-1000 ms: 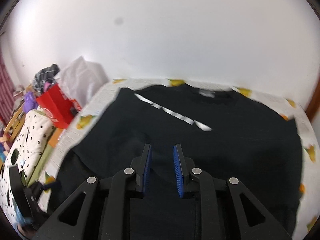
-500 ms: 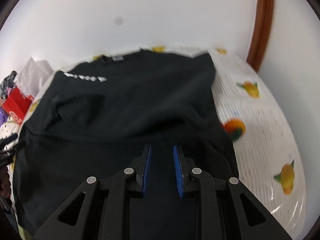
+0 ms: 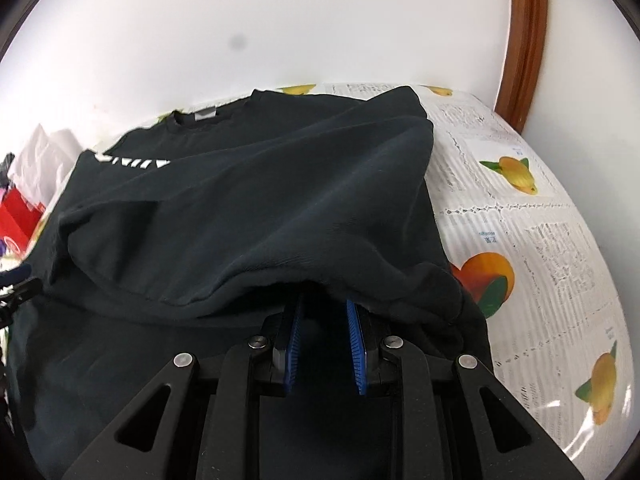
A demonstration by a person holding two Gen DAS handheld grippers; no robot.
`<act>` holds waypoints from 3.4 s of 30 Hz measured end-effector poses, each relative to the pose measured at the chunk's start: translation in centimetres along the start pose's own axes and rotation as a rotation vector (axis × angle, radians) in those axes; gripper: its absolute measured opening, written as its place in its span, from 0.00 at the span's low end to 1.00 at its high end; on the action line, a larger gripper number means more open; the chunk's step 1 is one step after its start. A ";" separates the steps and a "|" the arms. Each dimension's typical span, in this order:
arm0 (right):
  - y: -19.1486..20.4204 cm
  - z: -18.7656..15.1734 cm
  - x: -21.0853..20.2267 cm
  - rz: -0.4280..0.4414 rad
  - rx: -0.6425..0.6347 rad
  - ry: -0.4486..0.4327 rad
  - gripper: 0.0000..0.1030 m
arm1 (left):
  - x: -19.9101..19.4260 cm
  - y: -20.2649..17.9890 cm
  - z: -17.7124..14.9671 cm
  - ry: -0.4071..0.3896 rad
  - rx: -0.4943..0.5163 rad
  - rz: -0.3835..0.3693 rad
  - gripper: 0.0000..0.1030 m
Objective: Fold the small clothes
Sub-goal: 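Carry the cuff across the sweatshirt body with the right tool, then lower the cuff onto the sweatshirt and open the right tool, then move both tools to the sweatshirt hem edge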
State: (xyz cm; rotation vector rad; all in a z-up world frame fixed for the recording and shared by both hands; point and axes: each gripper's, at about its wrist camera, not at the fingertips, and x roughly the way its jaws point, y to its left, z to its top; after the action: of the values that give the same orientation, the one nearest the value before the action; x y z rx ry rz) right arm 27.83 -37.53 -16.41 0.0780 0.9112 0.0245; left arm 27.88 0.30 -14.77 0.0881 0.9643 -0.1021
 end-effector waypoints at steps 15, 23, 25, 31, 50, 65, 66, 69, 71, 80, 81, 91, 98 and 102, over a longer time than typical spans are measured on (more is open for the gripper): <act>-0.7 0.2 0.6 -0.003 0.024 0.013 0.10 | 0.2 2.3 1.9 -0.079 -0.040 0.029 0.16; -0.2 0.3 0.5 -0.034 0.019 0.019 0.09 | -0.9 7.7 0.4 -0.062 -0.103 0.054 0.16; -0.2 0.3 0.5 -0.041 0.019 0.028 0.09 | -0.5 7.6 -0.4 -0.052 -0.086 0.063 0.16; 0.3 -0.2 -1.0 -0.079 -0.037 0.061 0.10 | 0.0 7.7 -2.0 -0.018 -0.099 0.057 0.22; -0.1 1.7 0.1 -0.065 0.010 0.031 0.20 | -0.1 9.3 -1.4 -0.049 -0.190 0.038 0.53; 0.9 -0.2 0.5 -0.161 -0.092 -0.094 0.26 | 0.4 8.2 -2.5 -0.102 -0.142 0.104 0.56; 1.0 -0.2 0.6 -0.168 -0.095 -0.094 0.27 | 0.4 8.3 -2.5 -0.102 -0.145 0.100 0.56; 1.6 -0.3 0.6 -0.214 -0.116 -0.098 0.31 | 0.5 8.6 -2.5 -0.099 -0.154 0.089 0.57; 1.9 -0.3 0.6 -0.255 -0.127 -0.101 0.38 | 0.5 8.6 -2.6 -0.098 -0.155 0.088 0.57; -0.5 0.0 0.6 -0.161 -0.011 -0.083 0.50 | 0.6 8.9 -2.7 -0.091 -0.164 0.074 0.58; -0.2 0.0 0.7 -0.172 -0.020 -0.083 0.50 | 0.6 8.9 -2.7 -0.091 -0.163 0.075 0.58; -0.1 0.0 0.7 -0.177 -0.026 -0.082 0.50 | 0.8 8.7 -2.7 -0.080 -0.153 0.073 0.62; -0.1 0.1 0.6 -0.172 -0.021 -0.086 0.50 | 0.6 8.8 -2.7 -0.084 -0.160 0.055 0.62; 0.0 0.0 0.1 -0.176 -0.039 -0.087 0.51 | 0.1 9.1 -2.8 -0.084 -0.180 0.026 0.61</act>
State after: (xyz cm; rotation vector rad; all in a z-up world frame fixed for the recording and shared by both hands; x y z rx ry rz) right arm 27.87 -37.52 -16.45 -0.0372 0.8275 -0.1240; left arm 26.81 9.70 -16.13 -0.0689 0.8847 0.0048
